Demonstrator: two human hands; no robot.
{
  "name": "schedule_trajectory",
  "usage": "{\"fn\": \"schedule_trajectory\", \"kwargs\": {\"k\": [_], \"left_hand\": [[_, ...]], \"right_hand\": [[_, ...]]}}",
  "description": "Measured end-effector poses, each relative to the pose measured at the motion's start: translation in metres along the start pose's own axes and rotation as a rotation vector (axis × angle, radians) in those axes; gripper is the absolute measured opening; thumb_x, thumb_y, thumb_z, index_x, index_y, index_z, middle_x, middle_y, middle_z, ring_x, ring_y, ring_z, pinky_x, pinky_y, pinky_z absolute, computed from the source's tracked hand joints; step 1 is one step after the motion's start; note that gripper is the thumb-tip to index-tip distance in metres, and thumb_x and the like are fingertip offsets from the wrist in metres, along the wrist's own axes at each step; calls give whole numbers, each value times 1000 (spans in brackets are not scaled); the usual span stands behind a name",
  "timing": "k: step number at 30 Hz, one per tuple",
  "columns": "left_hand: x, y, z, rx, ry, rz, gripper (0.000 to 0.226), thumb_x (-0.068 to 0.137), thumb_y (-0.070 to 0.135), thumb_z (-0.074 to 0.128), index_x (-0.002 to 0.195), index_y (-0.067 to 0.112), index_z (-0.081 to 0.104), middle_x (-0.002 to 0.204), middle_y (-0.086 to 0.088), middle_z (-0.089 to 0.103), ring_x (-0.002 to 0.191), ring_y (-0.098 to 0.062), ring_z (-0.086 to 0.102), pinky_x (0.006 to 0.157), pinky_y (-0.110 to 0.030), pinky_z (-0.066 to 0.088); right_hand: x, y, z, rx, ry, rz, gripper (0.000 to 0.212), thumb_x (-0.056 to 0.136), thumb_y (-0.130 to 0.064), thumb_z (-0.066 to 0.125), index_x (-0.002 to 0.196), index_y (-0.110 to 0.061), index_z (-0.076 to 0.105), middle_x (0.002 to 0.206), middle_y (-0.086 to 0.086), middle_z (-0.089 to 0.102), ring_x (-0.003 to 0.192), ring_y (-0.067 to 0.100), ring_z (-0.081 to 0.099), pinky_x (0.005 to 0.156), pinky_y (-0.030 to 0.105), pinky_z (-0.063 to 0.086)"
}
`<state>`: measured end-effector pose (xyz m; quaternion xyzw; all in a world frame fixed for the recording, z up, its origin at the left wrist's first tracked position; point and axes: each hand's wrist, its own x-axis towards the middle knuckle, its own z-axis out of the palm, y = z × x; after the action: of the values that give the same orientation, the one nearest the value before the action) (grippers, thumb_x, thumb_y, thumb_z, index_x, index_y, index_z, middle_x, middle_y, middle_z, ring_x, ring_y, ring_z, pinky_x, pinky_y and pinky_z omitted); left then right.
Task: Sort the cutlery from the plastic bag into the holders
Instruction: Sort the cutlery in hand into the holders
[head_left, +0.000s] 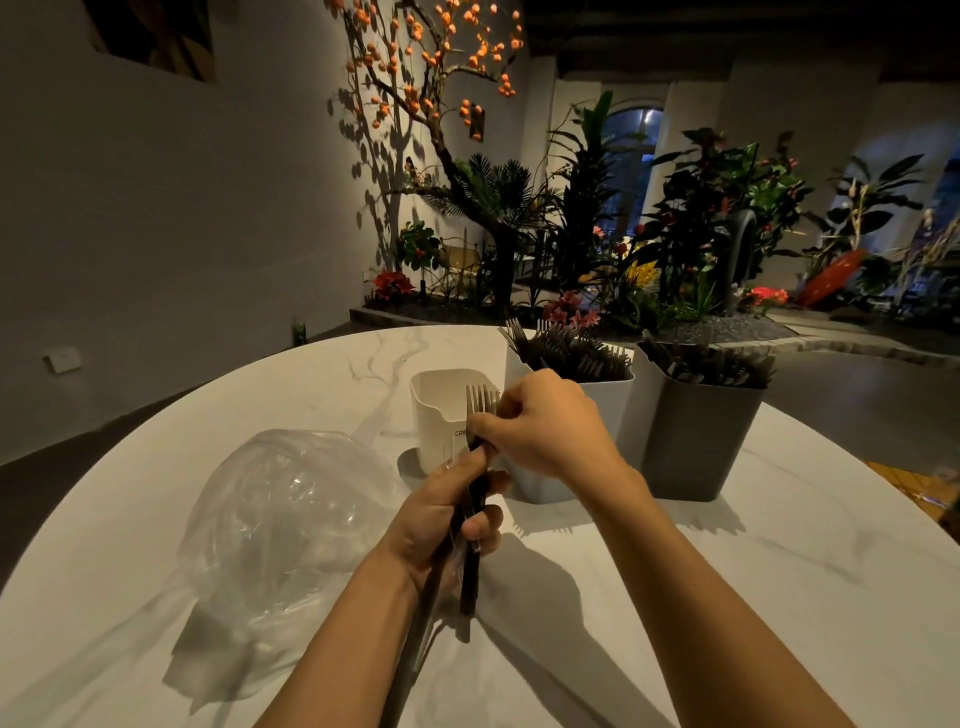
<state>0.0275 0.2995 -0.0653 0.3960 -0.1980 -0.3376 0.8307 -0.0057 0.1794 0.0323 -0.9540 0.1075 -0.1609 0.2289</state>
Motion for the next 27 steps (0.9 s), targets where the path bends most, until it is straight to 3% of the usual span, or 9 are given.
{"fn": "schedule_trajectory", "kwargs": {"k": [3, 6, 13, 15, 18, 21, 25, 27], "left_hand": [[-1, -1, 1, -7, -11, 0, 44, 90, 38, 71, 128, 17, 62, 82, -3, 58, 41, -6, 41, 46, -18, 31], [-3, -2, 5, 29, -9, -14, 40, 96, 40, 62, 128, 16, 69, 84, -5, 61, 41, -7, 41, 46, -19, 33], [-7, -1, 9, 25, -38, 1, 28, 96, 34, 59, 105, 15, 77, 77, -7, 60, 37, -7, 38, 40, -18, 30], [-7, -1, 7, 11, -51, 1, 29, 96, 32, 58, 108, 12, 75, 75, -7, 58, 36, -7, 38, 40, -19, 32], [-8, -2, 9, 45, -58, -18, 30, 96, 31, 58, 114, 8, 67, 73, -7, 58, 35, -7, 38, 42, -19, 29], [-7, -3, 9, 68, -69, -23, 36, 95, 35, 64, 118, 8, 63, 77, -8, 61, 37, -7, 38, 45, -21, 27], [-3, -2, 6, 72, -27, -51, 37, 96, 38, 59, 122, 12, 68, 75, -4, 60, 36, -5, 36, 44, -20, 26], [-1, -1, 4, 89, -24, -49, 35, 97, 37, 60, 120, 11, 65, 72, -1, 57, 36, -5, 37, 43, -20, 30]], "right_hand": [[3, 6, -9, 199, -48, 11, 29, 88, -35, 70, 74, -10, 72, 68, 4, 68, 65, 20, 62, 58, 39, 49], [3, 11, -16, 338, -13, 12, 22, 92, -30, 67, 86, -9, 73, 84, 13, 73, 81, 26, 70, 73, 46, 56], [-1, 10, -26, 352, -95, -23, 16, 94, -24, 63, 92, -15, 77, 83, 3, 71, 76, 18, 62, 66, 36, 49], [-5, 9, -29, 396, -164, -25, 17, 92, -32, 70, 93, -16, 77, 87, 2, 74, 81, 15, 66, 68, 33, 52], [-8, 11, -30, 389, -254, -8, 19, 92, -30, 71, 90, -12, 73, 77, 1, 70, 61, 5, 59, 51, 19, 42], [-9, 12, -45, 429, -284, -8, 13, 98, -23, 64, 94, -11, 67, 78, 5, 65, 55, 8, 56, 46, 20, 40], [-14, 20, -78, 839, -78, 44, 8, 100, -13, 55, 104, -8, 61, 98, 11, 67, 66, 9, 68, 58, 18, 54], [-15, 29, -92, 865, 102, -4, 8, 102, -14, 54, 105, -10, 60, 100, 12, 67, 67, 9, 69, 62, 20, 56]]}}
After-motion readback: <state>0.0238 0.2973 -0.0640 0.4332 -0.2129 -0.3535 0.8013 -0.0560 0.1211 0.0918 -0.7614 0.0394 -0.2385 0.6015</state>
